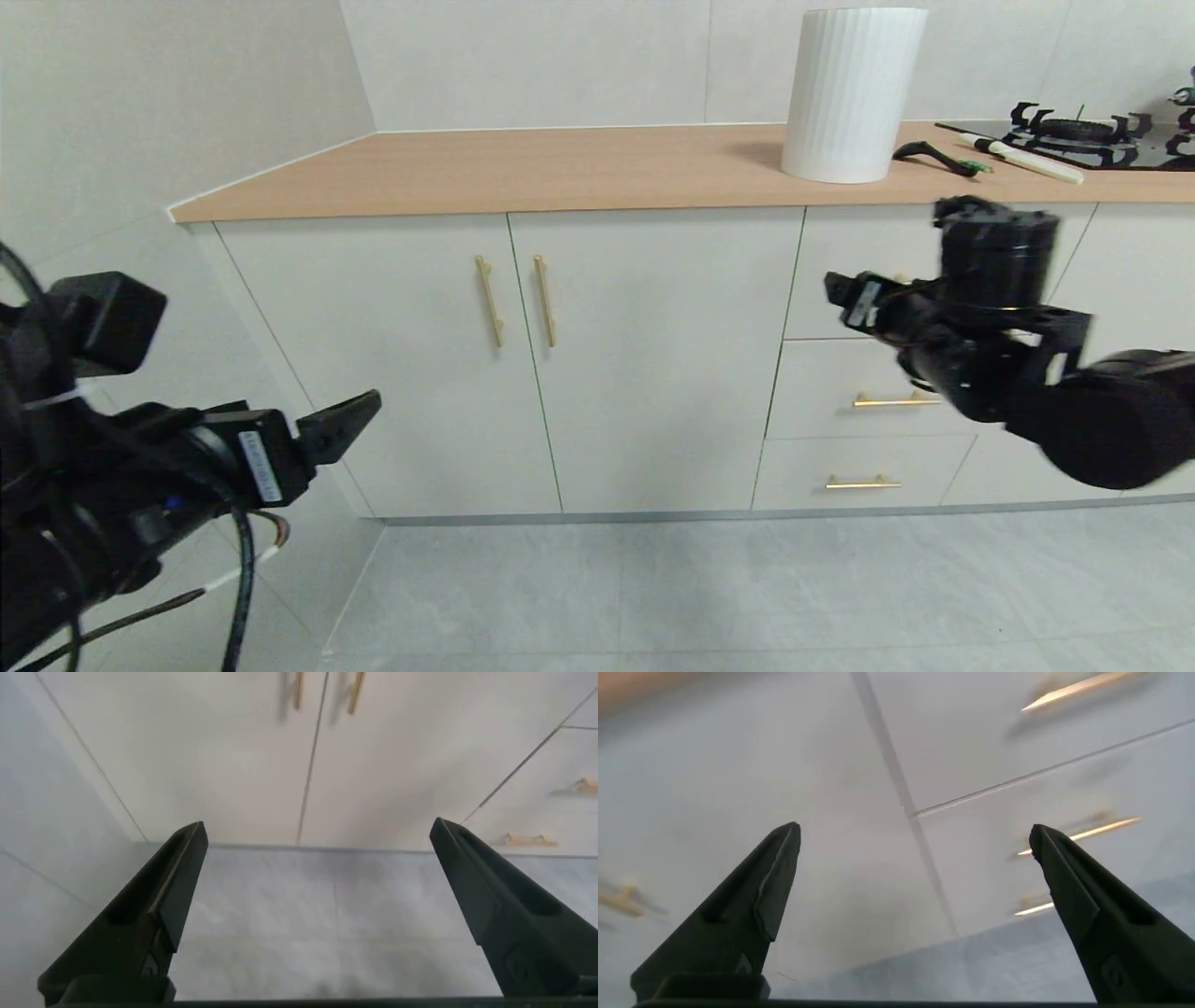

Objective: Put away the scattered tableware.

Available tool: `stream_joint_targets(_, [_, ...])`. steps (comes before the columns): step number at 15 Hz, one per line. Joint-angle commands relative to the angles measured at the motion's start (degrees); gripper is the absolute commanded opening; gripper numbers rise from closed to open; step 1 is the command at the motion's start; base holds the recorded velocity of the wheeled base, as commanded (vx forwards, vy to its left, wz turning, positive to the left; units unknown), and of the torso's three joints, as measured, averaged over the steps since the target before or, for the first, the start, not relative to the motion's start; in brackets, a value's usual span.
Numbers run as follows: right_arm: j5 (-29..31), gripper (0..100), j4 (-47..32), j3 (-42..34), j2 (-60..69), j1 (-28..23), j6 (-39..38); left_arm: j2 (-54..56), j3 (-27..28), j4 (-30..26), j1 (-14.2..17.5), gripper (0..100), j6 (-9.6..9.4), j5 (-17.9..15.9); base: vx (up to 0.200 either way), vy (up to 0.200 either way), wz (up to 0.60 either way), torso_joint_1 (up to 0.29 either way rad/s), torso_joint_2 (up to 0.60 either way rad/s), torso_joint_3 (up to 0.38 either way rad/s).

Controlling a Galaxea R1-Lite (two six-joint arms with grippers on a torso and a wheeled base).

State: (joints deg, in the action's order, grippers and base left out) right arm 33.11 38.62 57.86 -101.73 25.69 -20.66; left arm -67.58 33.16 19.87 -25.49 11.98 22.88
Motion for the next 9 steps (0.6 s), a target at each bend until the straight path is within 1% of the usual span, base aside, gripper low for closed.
stream_joint_targets(1, [-0.15,100,-0.04,-22.61,34.32,0.51,7.57,14.67,-6.53,-0.36,2.90,100,-5.66,0.23,0.000,0.000,0.00,0.000,0.00,0.000])
stream_joint_targets(2, [-0.15,100,-0.39,-27.09,42.40,-0.11,11.87,18.81,-8.20,-0.53,3.34,100,-6.53,0.23,0.000,0.000,0.00,0.000,0.00,0.000])
stream_joint_targets(3, [-0.24,100,-0.39,-30.87,48.38,-2.31,15.83,22.41,-9.16,-0.80,3.43,100,-6.53,0.41,0.000,0.000,0.00,0.000,0.00,0.000])
stream_joint_targets(4, [-0.59,100,-0.48,-34.57,54.62,-6.17,19.61,26.63,-9.34,-2.64,3.61,100,-6.71,0.41,0.000,0.000,0.00,0.000,0.00,0.000])
stream_joint_targets(5, [-0.68,100,-0.74,-37.38,59.81,-8.55,22.25,30.58,-8.99,-6.07,4.13,100,-7.24,0.41,0.000,0.000,0.00,0.000,0.00,0.000])
stream_joint_targets(6, [-0.68,100,-1.09,-38.43,62.36,-9.34,23.48,34.89,-8.64,-10.38,5.10,100,-8.64,0.41,0.000,0.000,0.00,0.000,0.00,0.000])
stream_joint_targets(7, [-0.50,100,-4.78,-40.89,71.50,-10.57,28.92,39.02,-8.64,-14.51,6.07,100,-10.40,0.41,0.000,0.000,0.00,0.000,0.00,0.000])
stream_joint_targets(8, [-0.15,100,-9.18,-42.21,77.82,-12.33,30.95,44.21,-8.99,-19.17,6.95,100,-12.25,0.23,0.000,0.000,0.00,0.000,0.00,0.000])
stream_joint_targets(9, [-0.24,100,-12.52,-43.00,81.34,-14.35,31.30,46.40,-9.16,-21.10,7.47,100,-13.04,0.06,0.000,0.000,0.00,0.000,0.00,0.000])
